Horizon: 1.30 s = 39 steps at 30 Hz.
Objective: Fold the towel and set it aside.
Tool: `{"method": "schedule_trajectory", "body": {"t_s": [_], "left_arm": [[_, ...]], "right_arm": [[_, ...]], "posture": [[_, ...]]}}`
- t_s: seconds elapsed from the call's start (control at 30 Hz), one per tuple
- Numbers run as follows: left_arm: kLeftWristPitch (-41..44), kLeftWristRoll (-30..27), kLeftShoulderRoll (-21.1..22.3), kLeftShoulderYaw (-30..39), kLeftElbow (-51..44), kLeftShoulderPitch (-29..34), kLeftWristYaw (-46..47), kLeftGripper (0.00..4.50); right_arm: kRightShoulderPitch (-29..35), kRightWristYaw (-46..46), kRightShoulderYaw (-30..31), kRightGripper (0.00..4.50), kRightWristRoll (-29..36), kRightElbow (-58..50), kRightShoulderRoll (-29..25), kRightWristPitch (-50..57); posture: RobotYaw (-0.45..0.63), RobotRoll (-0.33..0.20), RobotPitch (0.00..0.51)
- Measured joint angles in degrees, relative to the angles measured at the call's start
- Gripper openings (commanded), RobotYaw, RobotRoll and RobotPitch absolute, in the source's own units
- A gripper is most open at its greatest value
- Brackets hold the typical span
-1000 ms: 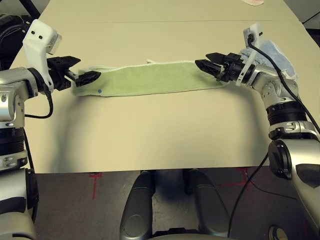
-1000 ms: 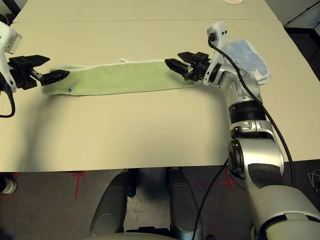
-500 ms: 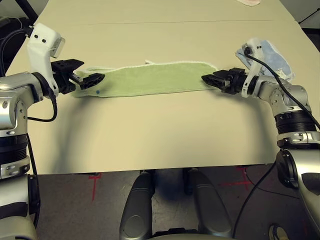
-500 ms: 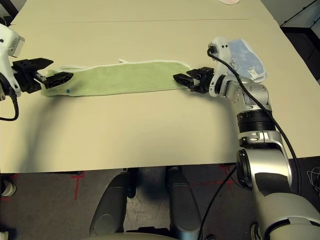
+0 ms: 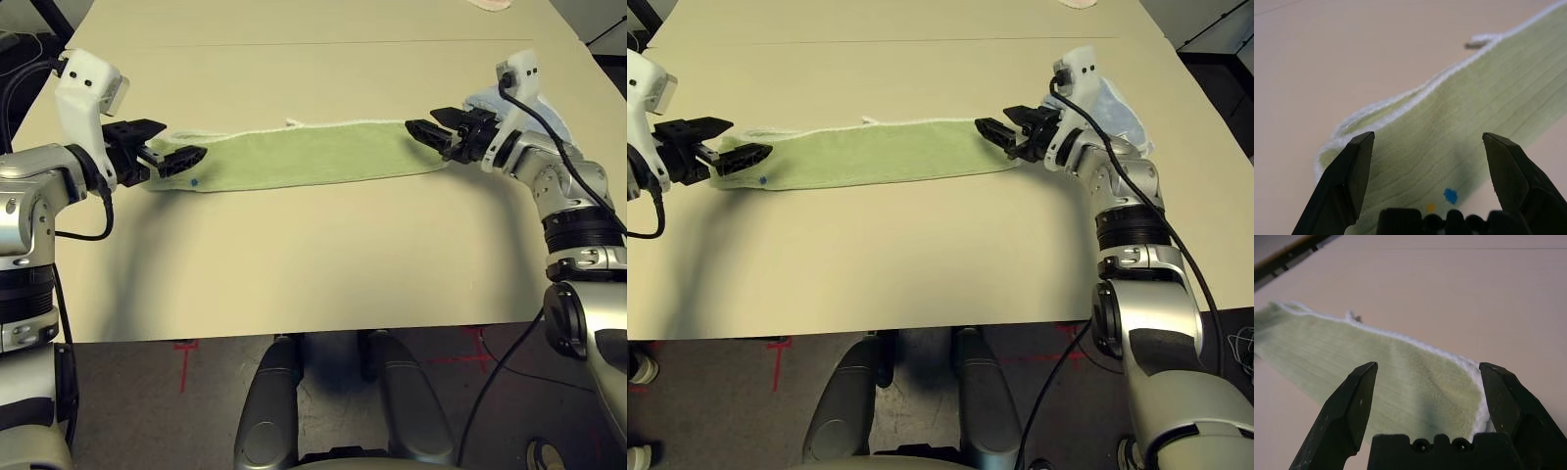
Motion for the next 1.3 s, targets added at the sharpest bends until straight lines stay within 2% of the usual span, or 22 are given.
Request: {"method": "schedule_trajectory", "body": {"t_s": [0.1,0.23,0.47,0.57,0.7,0.77,0.9,1.07,1.2,1.3], "left_arm": [[-2.0,-2.8,-1.7,1.9,-2.8,2.5,-0.8,4.48],[-6.9,-3.3,-1.8,1.8,-5.9,6.5,-3.3,4.48],[-18.4,-3.5,-2.2,-3.5,-6.5,9.5,-12.4,4.48],[-24.2,-2.1,-2.8,-6.4,-4.9,9.4,-15.2,4.48],[-29.3,-0.8,-6.5,-9.3,-1.2,7.5,-15.9,4.48],[-32.2,0.4,-6.9,-11.1,-0.1,7.2,-17.1,4.48],[-33.2,0.7,-7.9,-12.2,0.6,6.8,-17.9,4.48],[-33.1,0.6,-7.5,-12.5,1.0,6.5,-18.7,4.48],[-33.1,0.7,-6.7,-12.1,1.1,6.6,-18.5,4.48],[-32.5,0.4,-6.6,-10.2,0.5,8.1,-16.5,4.48]], "right_arm": [[3.4,0.4,-0.7,4.48,1.8,-3.3,0.2,0.8],[7.6,0.0,-1.4,4.48,2.0,-6.5,0.5,-1.5],[9.9,1.8,-1.2,4.48,1.1,-7.4,0.3,-7.0],[10.3,2.8,0.1,4.48,0.3,-7.4,0.2,-9.4],[11.9,3.8,0.3,4.48,-0.4,-7.7,-0.1,-12.3],[13.3,4.3,0.5,4.48,-1.0,-8.6,-0.5,-14.5],[16.2,4.9,0.9,4.48,-2.6,-11.3,-1.9,-18.4],[20.2,7.2,1.5,4.48,-2.5,-16.3,-4.3,-18.1],[23.5,6.6,0.5,4.48,1.1,-21.6,-5.5,-10.2],[25.6,0.8,-2.7,4.48,5.6,-26.2,-2.6,-3.1]], "posture": [[0.04,0.0,0.24],[0.04,0.0,0.239],[0.03,0.0,0.238],[0.03,0.0,0.239],[0.02,0.0,0.241],[0.01,0.0,0.241],[0.01,0.0,0.243],[0.01,0.0,0.247],[0.0,0.0,0.247],[0.0,0.0,0.244]]}}
